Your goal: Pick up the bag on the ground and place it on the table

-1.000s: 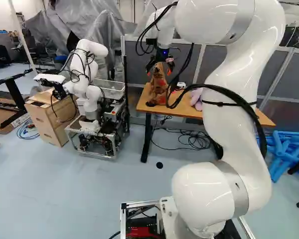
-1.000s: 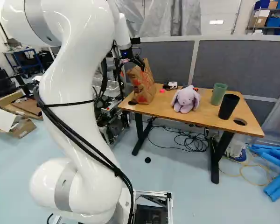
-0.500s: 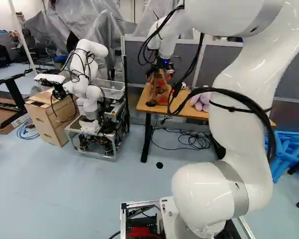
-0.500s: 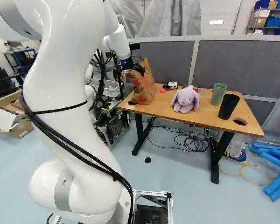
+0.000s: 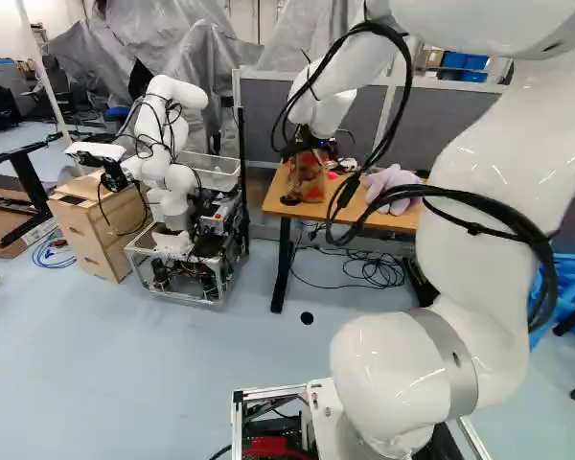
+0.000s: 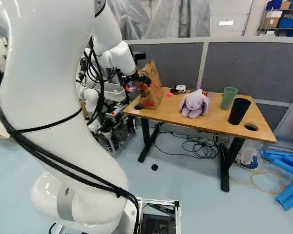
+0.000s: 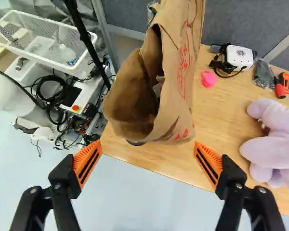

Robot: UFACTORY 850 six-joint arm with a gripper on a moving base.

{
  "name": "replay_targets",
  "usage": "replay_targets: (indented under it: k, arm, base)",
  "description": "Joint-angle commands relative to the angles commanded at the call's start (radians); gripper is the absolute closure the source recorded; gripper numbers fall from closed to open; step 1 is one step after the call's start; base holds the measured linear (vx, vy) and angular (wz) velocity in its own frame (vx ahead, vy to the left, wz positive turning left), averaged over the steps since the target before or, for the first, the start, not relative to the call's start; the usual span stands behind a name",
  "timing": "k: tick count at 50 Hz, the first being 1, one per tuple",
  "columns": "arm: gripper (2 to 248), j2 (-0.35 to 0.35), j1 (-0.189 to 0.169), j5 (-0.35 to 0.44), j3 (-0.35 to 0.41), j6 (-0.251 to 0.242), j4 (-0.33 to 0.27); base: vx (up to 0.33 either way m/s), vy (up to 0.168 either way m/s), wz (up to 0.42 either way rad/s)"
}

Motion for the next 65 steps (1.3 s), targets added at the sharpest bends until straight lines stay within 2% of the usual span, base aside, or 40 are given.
replay_targets:
  k: [33,65]
  arm:
    - [3,0.176,-0.007,0.423,0.389,0.000,0.015]
    - [3,0.296,-0.011,0.712,0.654,0.000,0.025]
  base:
    - [0.000,0.000,0.000]
    - [0.000,0.000,0.000]
